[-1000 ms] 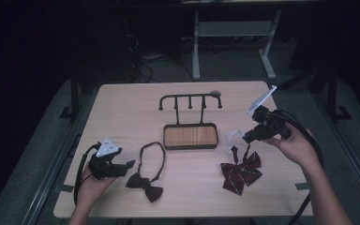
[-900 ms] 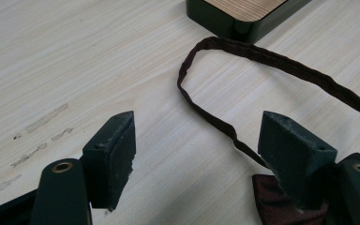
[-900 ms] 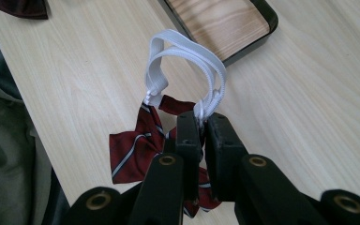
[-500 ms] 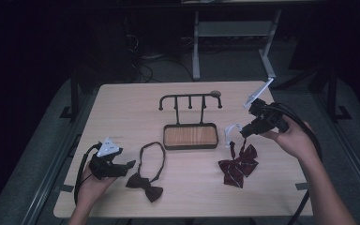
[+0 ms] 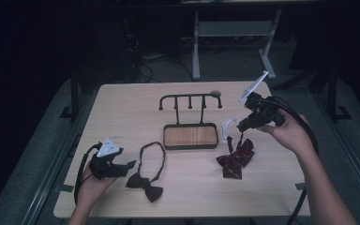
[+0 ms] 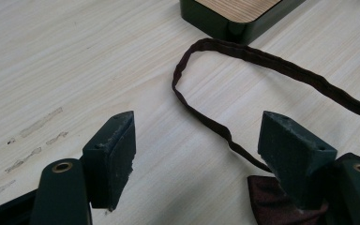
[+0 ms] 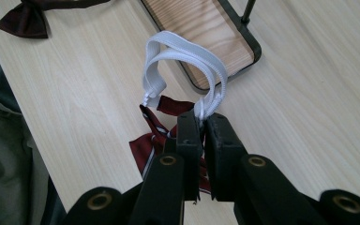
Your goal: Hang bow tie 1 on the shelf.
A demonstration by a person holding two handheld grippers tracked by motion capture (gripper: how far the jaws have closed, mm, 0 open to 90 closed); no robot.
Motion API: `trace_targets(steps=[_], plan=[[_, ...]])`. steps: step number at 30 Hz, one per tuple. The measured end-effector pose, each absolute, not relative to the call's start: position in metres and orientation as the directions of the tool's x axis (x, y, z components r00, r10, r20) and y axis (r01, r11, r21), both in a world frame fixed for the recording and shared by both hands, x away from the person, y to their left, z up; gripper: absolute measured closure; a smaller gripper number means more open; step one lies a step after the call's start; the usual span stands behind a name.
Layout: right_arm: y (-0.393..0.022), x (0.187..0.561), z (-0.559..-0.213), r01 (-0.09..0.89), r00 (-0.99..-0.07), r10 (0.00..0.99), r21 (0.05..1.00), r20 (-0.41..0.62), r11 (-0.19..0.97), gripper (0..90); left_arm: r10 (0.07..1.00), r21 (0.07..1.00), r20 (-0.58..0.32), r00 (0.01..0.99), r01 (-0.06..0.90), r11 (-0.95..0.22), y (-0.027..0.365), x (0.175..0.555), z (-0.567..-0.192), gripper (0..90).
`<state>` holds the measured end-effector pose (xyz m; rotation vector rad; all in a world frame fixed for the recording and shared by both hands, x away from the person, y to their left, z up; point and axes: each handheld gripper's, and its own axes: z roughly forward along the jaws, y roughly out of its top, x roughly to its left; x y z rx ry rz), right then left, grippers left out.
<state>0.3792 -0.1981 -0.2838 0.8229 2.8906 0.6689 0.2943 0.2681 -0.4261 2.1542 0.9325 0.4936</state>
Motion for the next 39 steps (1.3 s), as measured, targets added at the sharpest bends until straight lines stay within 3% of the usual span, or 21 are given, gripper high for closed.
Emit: trace_targets(steps=[39], plan=[[-0.168,0.415,-0.254,0.488,-0.847,0.532,0.391,-0.003,0.780,84.2,0.747,0.754,0.058,0.662,0.462,-0.467,0.269,0.293,-0.425,28.4]])
